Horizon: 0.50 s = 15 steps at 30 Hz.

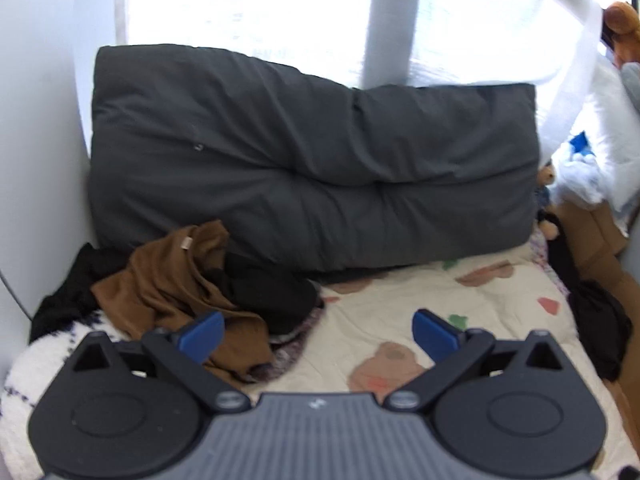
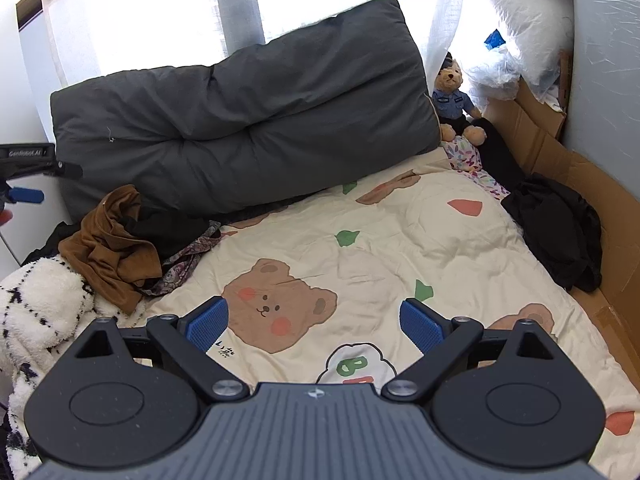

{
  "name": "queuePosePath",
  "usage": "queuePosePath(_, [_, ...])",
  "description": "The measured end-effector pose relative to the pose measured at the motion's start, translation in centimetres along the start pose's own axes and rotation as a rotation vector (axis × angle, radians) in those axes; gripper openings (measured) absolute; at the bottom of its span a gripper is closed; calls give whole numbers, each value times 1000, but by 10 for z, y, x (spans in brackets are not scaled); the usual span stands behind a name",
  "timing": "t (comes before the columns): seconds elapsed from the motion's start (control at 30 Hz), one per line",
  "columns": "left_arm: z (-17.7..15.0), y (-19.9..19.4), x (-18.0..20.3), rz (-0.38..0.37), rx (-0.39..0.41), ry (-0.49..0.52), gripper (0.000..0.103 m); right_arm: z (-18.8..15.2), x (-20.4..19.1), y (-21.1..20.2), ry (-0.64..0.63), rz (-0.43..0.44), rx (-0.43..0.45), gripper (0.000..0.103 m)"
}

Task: Fold clothes
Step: 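Move both grippers toward the heap of clothes beside the grey pillow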

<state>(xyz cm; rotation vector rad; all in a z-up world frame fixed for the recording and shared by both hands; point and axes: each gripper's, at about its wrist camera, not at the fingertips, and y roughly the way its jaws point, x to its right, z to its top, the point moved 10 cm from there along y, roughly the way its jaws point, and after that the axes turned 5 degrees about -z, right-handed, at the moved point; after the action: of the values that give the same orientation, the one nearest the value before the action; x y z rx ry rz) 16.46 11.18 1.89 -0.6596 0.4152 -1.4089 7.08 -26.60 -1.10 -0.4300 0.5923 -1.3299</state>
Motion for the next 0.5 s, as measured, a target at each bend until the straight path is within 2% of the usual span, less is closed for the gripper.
queuePosePath(0.23, [-1, 35, -47, 61, -27, -111, 100, -7, -3, 12, 6, 22, -15, 96])
queuePosePath(0.37, [-8, 59, -57, -9, -36, -154, 100, -12, -7, 24, 16, 28, -33, 96])
queuePosePath(0.5, [-18, 80, -64, -24, -64, -152, 100, -17, -13, 38, -7, 42, -39, 96])
